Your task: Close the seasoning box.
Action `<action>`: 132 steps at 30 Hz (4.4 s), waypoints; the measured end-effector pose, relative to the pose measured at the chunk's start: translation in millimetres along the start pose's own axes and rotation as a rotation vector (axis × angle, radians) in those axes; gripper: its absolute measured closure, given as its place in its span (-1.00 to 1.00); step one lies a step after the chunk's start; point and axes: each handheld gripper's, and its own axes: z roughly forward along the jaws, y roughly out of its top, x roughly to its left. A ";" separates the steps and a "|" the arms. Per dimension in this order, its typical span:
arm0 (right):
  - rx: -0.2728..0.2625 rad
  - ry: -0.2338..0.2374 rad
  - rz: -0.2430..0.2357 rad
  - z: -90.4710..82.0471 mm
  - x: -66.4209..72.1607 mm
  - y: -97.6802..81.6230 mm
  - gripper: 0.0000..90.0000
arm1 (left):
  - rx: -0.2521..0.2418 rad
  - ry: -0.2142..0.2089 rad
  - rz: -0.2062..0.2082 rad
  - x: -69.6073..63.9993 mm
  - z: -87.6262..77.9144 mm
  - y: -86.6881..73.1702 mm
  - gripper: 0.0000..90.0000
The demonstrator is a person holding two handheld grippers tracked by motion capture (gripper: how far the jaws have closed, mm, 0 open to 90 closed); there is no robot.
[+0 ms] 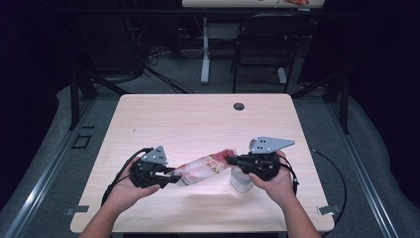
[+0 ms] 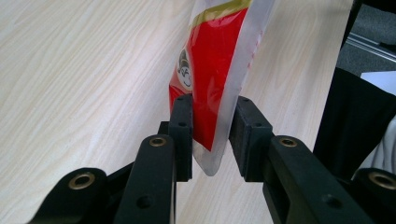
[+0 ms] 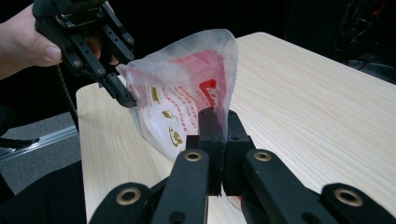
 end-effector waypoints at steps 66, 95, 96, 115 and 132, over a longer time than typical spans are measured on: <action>-0.030 -0.013 0.070 -18.6 -13.3 -15.0 1.00 | 0.023 0.033 0.087 -1.0 -26.3 49.6 0.69; -0.005 -0.030 0.063 -18.0 -13.4 -16.4 0.97 | 0.055 0.032 0.115 -1.1 -35.2 64.2 0.73; -0.003 -0.032 0.062 -17.5 -13.3 -16.4 0.96 | 0.058 0.028 0.118 -0.7 -35.8 64.8 0.74; 0.020 -0.054 0.072 -19.8 -18.1 -18.5 0.72 | 0.069 0.012 0.132 -2.2 -39.2 71.8 0.76; 0.049 -0.073 0.068 -21.5 -21.7 -21.3 0.78 | 0.075 0.004 0.144 -2.0 -41.1 77.0 0.77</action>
